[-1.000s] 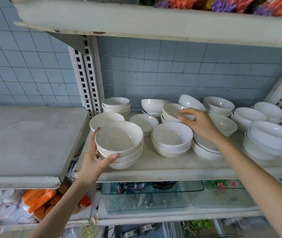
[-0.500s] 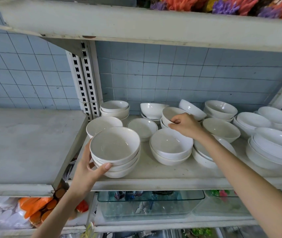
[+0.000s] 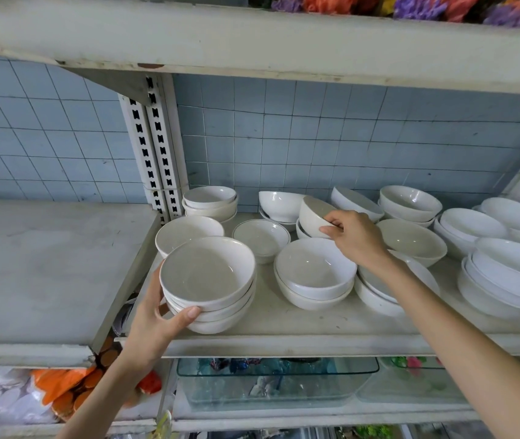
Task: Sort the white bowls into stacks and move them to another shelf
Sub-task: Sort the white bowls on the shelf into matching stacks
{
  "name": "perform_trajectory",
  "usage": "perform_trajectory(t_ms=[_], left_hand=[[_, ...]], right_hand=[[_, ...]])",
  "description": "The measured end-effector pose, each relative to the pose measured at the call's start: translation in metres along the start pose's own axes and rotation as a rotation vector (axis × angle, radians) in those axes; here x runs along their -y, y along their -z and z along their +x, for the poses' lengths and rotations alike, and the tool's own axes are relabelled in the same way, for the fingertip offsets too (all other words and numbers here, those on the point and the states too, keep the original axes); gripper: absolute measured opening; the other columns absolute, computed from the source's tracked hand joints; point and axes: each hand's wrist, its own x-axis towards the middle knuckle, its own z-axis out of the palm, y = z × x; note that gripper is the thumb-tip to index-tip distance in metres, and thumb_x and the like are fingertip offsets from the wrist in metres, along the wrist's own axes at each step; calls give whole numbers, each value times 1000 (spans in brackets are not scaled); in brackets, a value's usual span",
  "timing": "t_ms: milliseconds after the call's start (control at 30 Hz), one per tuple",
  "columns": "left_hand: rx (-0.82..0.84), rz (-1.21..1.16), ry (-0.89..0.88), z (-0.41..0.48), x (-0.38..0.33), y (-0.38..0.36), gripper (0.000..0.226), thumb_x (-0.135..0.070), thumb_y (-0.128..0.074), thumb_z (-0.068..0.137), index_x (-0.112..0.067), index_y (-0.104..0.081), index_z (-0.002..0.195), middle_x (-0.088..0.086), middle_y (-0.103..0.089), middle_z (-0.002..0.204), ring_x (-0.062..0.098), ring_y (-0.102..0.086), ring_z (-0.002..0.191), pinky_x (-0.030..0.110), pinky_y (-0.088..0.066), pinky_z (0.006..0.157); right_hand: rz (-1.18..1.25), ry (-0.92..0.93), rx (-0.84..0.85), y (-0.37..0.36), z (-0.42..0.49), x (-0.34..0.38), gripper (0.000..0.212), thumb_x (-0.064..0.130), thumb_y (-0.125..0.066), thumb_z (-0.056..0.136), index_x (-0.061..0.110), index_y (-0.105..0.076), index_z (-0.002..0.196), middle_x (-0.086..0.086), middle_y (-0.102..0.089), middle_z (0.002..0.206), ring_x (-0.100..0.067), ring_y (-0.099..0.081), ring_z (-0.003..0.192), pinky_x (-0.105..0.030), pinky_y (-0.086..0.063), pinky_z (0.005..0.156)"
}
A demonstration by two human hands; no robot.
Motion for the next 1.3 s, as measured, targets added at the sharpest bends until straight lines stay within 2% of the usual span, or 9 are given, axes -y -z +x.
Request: perform_trajectory(t_ms=[100,233,400,600,833,1000,1133,1233,1300], left_hand=[[0,-4,-2,-1,0,-1,86,-69,-72,47,-47,-40,123,-36,-57,114,-12,-54,106,7,-42,80],[-15,11,17,-1,0,0,85,-84,-67,40,-62,-40,117,-38,-56,113,-13,-53,107,9,-42,80],[-11,10,14,-1,0,0,98,-85,-66,40,-47,-37,125,-36,-57,113,-12,-53,107,15,-40,84],[-4,17,21,-2,1,1,99,-84,-67,42,-44,-37,128,-34,-58,114,-10,-53,109,18,-39,87],[-8,15,22,-1,4,2,100,-85,-67,41,-46,-36,128,-36,-56,114,-11,-52,110,17,-39,86],[2,29,23,-1,5,4,100,-83,-67,44,-44,-36,130,-34,-56,116,-8,-52,112,14,-40,88],[-5,30,31,-1,4,5,99,-84,-67,44,-44,-36,130,-35,-55,116,-10,-51,112,3,-41,83],[-7,29,40,-1,6,5,100,-85,-66,43,-46,-35,130,-36,-54,117,-10,-50,113,4,-41,83],[-9,27,42,-1,7,5,101,-85,-66,42,-46,-35,131,-34,-53,119,-10,-50,113,5,-42,84]], right_hand=[[36,-17,-32,5,-1,-2,12,25,-59,91,14,-65,91,-3,-68,88,-25,-57,87,-31,-38,67],[111,-25,-58,12,1,-10,10,23,-60,90,14,-65,90,-1,-67,87,-25,-59,88,-36,-44,75],[122,-12,-95,19,4,-12,10,20,-62,89,12,-67,91,-6,-68,87,-27,-58,87,-37,-45,75],[256,57,-130,36,13,-1,7,16,-61,89,13,-66,91,-7,-69,86,-32,-61,87,-47,-49,81],[382,205,-89,47,8,29,9,10,-61,89,8,-67,96,-14,-69,90,-34,-61,89,-46,-47,84],[415,333,-28,48,-4,54,9,8,-60,89,11,-66,94,-2,-67,86,-20,-61,85,-31,-45,82],[440,431,53,49,-18,76,13,7,-58,90,19,-64,92,19,-62,78,8,-55,75,-11,-40,74],[472,481,97,46,-30,90,28,9,-59,91,36,-58,85,24,-63,78,10,-55,76,-8,-39,73],[483,523,107,43,-38,99,31,9,-60,90,39,-57,84,30,-62,79,10,-55,79,-8,-39,74]])
